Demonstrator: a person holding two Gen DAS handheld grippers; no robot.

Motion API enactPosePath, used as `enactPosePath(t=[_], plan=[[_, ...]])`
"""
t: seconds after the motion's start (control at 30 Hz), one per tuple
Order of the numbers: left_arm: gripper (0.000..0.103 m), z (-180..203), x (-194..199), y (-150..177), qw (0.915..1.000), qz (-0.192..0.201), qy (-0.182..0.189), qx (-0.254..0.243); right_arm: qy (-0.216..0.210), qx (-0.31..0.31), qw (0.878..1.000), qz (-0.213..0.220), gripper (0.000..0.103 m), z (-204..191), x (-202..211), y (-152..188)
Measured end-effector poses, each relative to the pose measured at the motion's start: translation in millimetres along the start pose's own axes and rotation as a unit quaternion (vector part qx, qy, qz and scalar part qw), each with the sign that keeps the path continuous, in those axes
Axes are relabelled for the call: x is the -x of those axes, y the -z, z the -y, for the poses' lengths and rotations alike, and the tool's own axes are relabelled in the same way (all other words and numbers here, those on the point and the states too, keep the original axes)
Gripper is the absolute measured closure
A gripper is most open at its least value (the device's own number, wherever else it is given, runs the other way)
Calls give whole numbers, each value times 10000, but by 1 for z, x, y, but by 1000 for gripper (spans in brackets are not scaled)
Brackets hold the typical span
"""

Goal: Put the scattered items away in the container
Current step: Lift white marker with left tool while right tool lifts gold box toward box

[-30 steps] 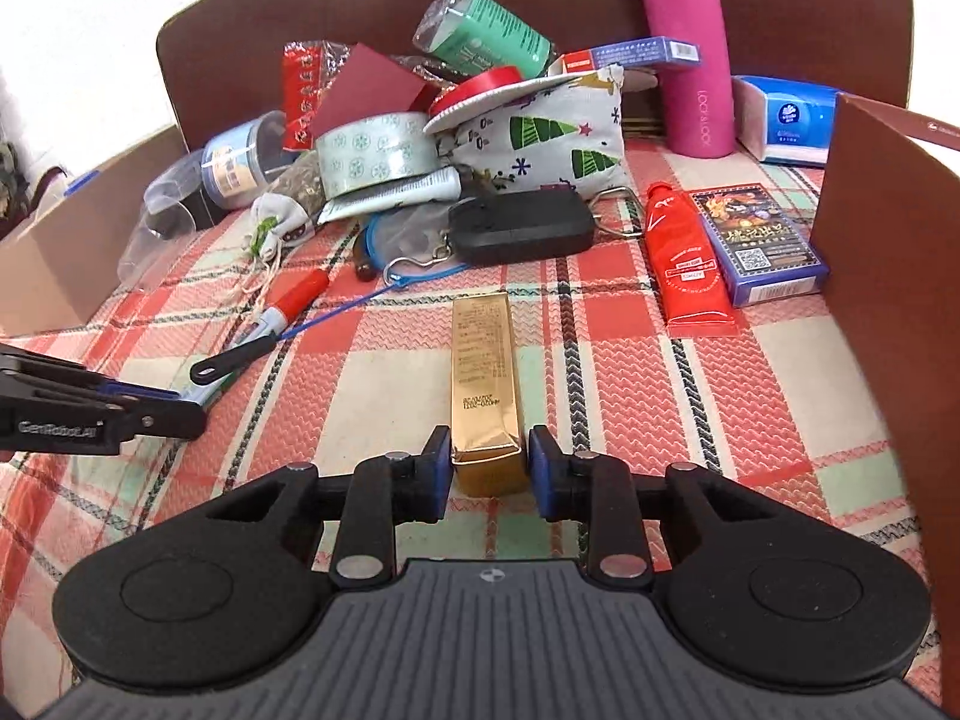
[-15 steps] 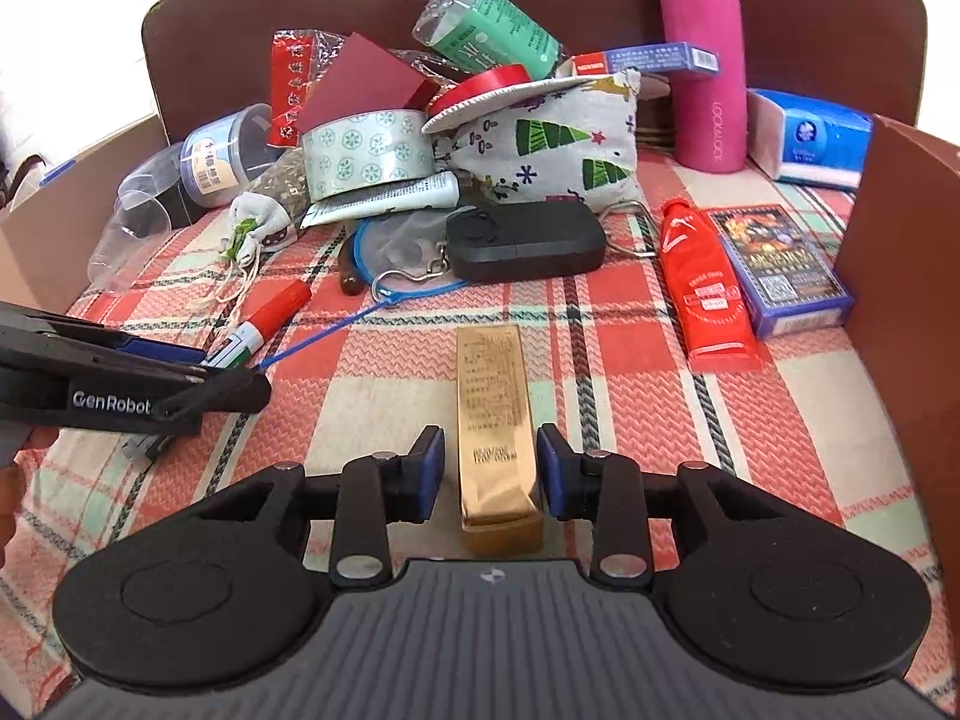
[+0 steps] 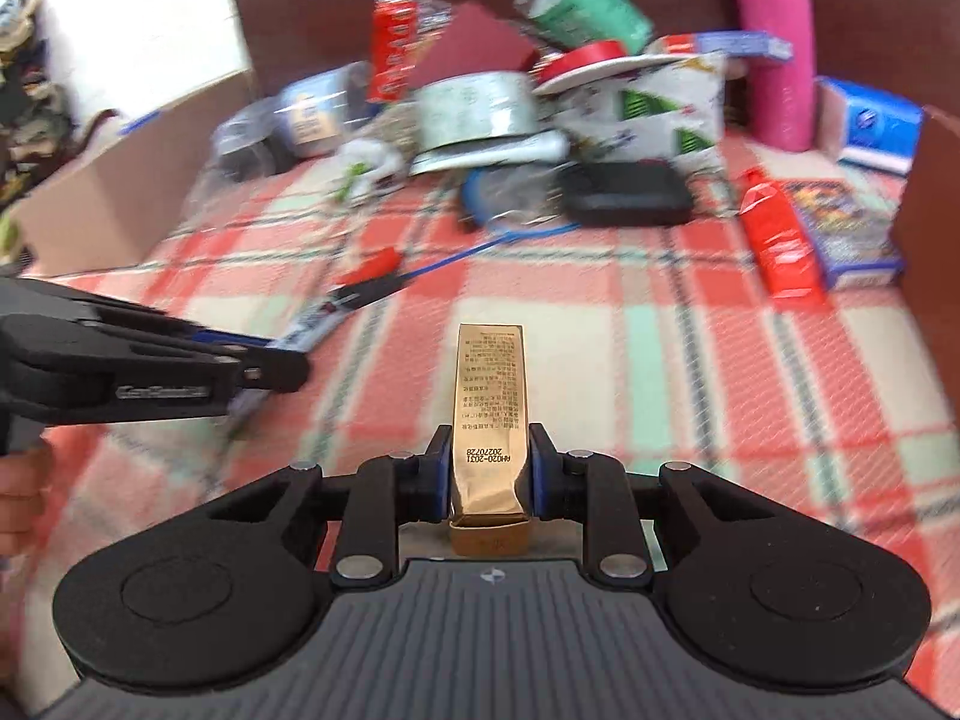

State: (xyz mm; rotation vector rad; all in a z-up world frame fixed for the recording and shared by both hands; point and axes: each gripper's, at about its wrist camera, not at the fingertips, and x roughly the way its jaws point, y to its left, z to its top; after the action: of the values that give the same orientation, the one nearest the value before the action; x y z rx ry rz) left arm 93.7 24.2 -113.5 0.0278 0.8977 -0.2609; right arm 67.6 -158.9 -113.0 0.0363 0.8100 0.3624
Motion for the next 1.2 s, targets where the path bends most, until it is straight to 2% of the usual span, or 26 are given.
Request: enactPosePath(t=[0.13,0.27,0.47,0.6,0.67,0.7,0.73,0.83,0.9,0.97,1.03,1.07,1.1,1.2], plan=[[92,-12,21,19,9991,1,226,351,-551,-127,9983,-157,76,-19,8,7],[92,-26,44,35,9979,173,206,594,-995,-39,9947,-263,76,-46,8,8],[92,-50,81,54,9950,513,130,849,-1322,450,9900,-215,76,-97,13,0],[91,-66,87,62,9950,419,-70,904,-1314,707,9885,-249,76,-118,11,-2],[89,-73,78,65,9955,184,-119,927,-1233,721,9892,-325,76,-122,7,-2],[84,-75,72,66,9953,79,-148,952,-1170,727,9898,-364,76,-121,5,0],[71,-76,66,67,9951,-8,-176,972,-1106,734,9903,-404,76,-121,2,1],[66,-75,59,66,9955,10,-254,911,-1033,711,9911,-456,76,-117,-2,4],[54,-71,55,63,9964,-7,-268,808,-998,678,9915,-491,75,-115,-6,3],[54,-67,51,60,9970,-6,-402,669,-955,687,9918,-503,74,-114,-10,2],[60,-65,47,58,9971,-19,-540,537,-903,735,9920,-491,74,-114,-15,0],[79,-64,46,57,9971,-34,-597,480,-909,759,9918,-485,74,-115,-17,-1],[93,-63,46,56,9970,-46,-659,411,-917,802,9914,-483,75,-116,-18,-2],[92,-64,52,57,9970,-35,-646,427,-993,916,9896,-499,76,-120,-18,-4]])
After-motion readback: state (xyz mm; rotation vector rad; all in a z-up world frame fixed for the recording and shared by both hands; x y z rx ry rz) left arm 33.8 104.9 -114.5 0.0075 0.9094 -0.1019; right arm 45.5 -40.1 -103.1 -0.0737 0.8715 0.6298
